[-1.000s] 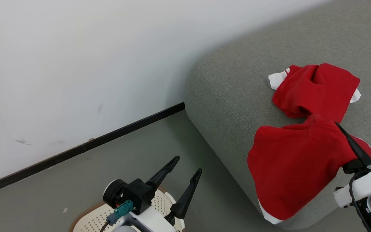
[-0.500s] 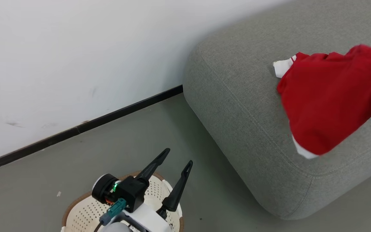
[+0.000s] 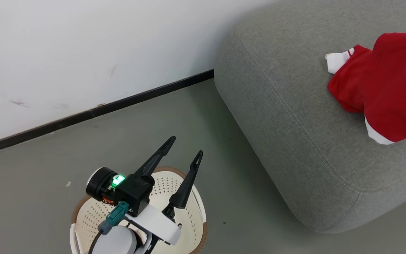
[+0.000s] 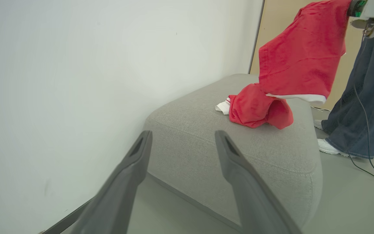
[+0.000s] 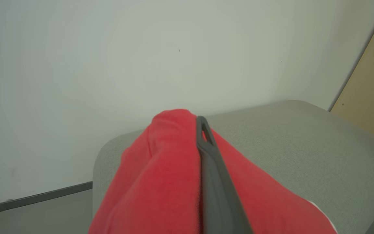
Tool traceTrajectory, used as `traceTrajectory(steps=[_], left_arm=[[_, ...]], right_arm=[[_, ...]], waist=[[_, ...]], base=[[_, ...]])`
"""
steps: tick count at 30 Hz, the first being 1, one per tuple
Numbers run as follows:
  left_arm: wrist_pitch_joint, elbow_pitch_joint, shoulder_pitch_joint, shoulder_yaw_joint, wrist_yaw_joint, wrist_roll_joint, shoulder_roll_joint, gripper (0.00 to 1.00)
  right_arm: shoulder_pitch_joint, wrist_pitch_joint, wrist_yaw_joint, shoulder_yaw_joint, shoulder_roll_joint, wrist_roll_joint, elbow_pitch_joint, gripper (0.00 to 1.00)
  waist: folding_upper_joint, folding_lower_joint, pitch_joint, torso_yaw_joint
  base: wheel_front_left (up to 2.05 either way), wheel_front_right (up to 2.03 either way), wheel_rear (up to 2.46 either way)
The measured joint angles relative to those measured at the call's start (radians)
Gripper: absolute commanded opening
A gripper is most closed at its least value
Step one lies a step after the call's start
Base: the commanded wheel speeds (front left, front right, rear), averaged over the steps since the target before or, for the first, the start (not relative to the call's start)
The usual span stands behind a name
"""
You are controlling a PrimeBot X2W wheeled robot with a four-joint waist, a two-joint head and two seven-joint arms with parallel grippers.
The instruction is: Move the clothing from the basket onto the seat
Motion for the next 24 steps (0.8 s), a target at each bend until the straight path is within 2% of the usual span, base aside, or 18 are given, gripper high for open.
traceTrajectory(steps=[6,13,24], left_arm=[[0.020,-0.033,-0.017,-0.014,0.001,0.013,0.005,1.00],[0.045,-0.062,-0.035,-0.039,0.001,0.027,0.005,1.00],[0.089,-0.087,-0.074,-0.093,-0.015,0.040,-0.011,1.00]], right_arm=[[-0.061,-0.013,0.000,-0.017,-0.005,-0.041,0.063,0.00],[-0.146,-0.062,0.000,-0.072,-0.051,-0.101,0.128,0.00],[-0.144,-0.145,0.000,-0.144,-0.046,-0.163,0.280,0.00]], waist=[[0.0000,0.0000,0.043,0.031],[-0.0001,0.0000,0.094,0.068],[-0.0001,0.0000,0.169,0.120]], base=[[0.00,0.00,0.00],[0.00,0.00,0.00],[0.00,0.00,0.00]])
